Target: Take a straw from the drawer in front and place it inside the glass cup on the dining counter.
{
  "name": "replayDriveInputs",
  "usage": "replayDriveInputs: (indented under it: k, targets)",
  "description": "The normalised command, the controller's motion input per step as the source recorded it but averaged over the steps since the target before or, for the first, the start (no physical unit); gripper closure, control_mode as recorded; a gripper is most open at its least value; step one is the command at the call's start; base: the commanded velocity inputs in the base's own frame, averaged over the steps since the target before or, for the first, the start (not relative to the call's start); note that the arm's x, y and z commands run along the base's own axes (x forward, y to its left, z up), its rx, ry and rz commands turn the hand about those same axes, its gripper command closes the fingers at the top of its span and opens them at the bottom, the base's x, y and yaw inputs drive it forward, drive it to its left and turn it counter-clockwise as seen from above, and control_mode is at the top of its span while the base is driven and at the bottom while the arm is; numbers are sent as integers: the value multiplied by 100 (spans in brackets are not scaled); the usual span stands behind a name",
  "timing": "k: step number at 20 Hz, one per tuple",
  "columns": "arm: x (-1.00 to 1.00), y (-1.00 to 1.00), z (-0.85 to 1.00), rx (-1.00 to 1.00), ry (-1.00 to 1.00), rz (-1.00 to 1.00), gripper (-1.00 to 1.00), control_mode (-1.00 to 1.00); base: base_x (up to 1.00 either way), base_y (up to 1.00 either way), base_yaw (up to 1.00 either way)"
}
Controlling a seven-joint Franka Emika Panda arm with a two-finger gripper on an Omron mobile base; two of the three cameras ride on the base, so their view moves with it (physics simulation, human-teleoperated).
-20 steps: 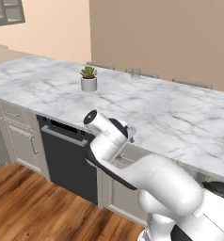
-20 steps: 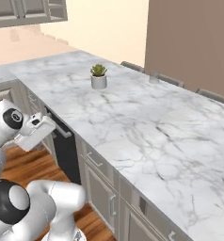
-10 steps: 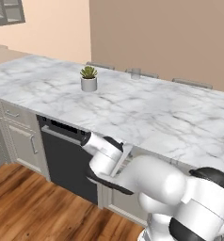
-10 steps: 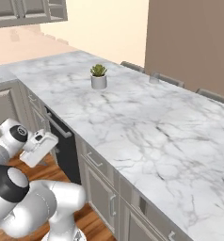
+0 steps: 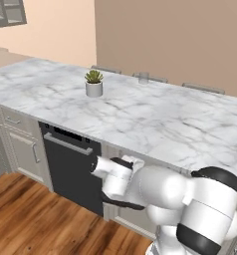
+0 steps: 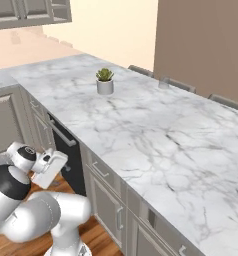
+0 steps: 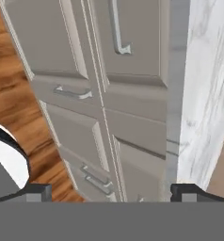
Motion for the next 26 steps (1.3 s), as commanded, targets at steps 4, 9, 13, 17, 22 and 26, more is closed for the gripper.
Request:
replayDriveInputs:
  k: [4, 9, 13, 17, 22, 26]
  targets:
    - [0, -48, -35, -16, -14, 0, -100, -100, 0, 0, 0]
    - [19, -34, -23, -19, -15, 0, -100, -100, 0, 0, 0]
    - [41, -11, 0, -16, -15, 0, -100, -100, 0, 0, 0]
    - [39, -2, -14, -8, -3, 0, -100, -100, 0, 0, 0]
    - [35, -10, -28, -5, 0, 0, -100, -100, 0, 0, 0]
    - [19, -1, -19, -7, -1, 0, -100, -100, 0, 0, 0]
